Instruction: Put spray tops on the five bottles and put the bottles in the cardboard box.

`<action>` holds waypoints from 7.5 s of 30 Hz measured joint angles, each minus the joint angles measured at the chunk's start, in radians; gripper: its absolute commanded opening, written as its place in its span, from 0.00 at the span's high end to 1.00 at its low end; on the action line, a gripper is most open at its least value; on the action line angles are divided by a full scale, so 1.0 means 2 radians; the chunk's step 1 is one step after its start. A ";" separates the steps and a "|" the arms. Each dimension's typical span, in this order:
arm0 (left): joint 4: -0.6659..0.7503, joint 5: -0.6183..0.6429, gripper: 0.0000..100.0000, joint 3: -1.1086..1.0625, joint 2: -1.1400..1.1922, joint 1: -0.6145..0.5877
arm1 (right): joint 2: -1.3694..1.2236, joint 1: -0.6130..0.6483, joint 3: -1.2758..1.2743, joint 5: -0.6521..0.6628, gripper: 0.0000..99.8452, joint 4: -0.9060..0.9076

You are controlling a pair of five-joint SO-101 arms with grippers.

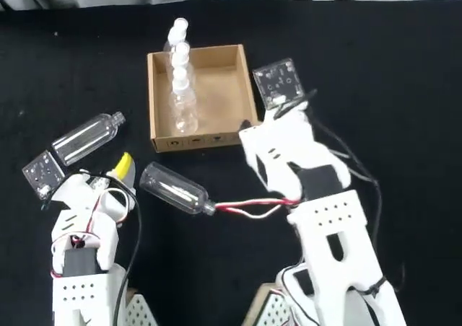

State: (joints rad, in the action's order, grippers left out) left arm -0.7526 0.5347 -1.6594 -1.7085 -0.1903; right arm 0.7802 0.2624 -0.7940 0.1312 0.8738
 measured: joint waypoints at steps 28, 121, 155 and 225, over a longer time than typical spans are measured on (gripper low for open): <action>0.000 0.000 0.79 0.000 0.000 0.000 | 0.004 0.041 0.170 0.021 0.64 0.228; 0.004 0.000 0.79 0.000 0.000 0.000 | -0.603 -0.142 0.365 0.312 0.99 0.200; 0.004 0.000 0.79 0.000 0.000 0.000 | -0.603 0.019 0.410 -0.253 0.99 0.408; 0.004 -0.001 0.79 0.000 0.000 -0.006 | -0.282 0.186 0.318 -0.069 0.79 0.413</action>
State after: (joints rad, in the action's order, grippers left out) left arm -0.7449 0.5332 -1.6594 -1.7085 -0.2025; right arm 0.2171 0.6337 -0.1573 -0.0069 1.6993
